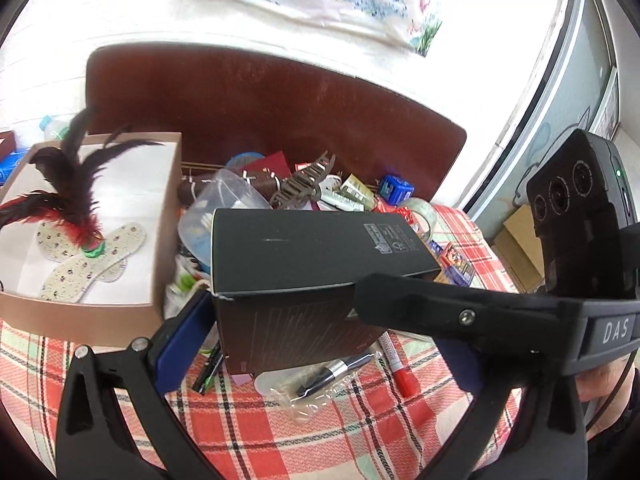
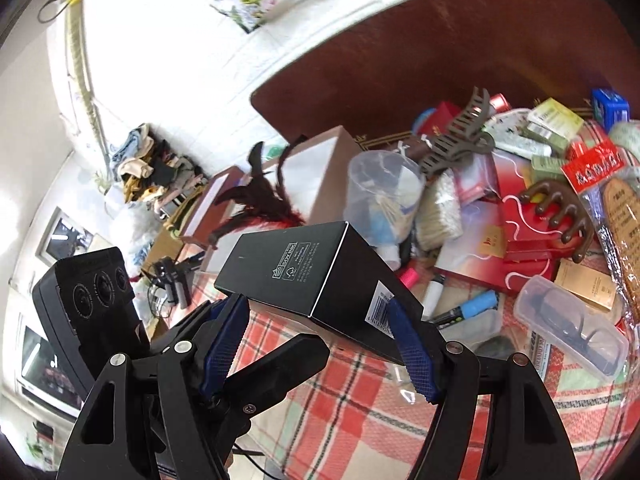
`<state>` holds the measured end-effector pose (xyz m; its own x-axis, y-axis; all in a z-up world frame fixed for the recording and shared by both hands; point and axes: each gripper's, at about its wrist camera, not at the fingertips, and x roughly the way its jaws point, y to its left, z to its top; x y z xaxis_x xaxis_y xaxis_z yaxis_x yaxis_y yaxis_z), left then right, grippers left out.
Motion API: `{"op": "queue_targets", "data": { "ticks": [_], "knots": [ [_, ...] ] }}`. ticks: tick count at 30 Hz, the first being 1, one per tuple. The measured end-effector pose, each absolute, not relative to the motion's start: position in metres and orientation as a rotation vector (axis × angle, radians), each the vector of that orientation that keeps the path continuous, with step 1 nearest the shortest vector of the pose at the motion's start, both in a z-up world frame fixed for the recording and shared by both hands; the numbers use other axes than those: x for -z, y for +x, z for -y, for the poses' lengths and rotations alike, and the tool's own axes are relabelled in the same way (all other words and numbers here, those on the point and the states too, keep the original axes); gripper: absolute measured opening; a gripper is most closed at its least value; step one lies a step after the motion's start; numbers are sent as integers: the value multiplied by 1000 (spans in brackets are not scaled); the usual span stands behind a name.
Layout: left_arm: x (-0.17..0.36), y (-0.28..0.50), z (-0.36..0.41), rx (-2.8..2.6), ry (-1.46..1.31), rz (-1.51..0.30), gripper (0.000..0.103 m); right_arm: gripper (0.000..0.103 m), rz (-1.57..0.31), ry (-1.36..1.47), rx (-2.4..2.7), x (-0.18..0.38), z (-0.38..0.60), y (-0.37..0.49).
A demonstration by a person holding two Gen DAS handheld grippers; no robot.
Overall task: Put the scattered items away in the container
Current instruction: 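Carry the black product box over the white box with both tools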
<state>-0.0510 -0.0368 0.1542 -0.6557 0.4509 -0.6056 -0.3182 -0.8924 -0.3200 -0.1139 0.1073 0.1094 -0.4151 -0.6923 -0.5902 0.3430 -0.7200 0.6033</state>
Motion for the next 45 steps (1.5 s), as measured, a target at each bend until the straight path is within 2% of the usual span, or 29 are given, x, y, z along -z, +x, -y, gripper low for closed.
{"op": "queue_targets", "data": {
  "ticks": [22, 36, 45],
  "knots": [
    [-212, 1, 104, -2622, -808, 326, 102, 74, 415, 994, 2142, -174, -43, -74],
    [-222, -40, 163, -2709, -829, 342, 102, 74, 410, 985, 2056, -181, 20, -127],
    [-246, -75, 190, -2754, -795, 335, 102, 74, 406, 942, 2036, -205, 47, -166]
  ]
}}
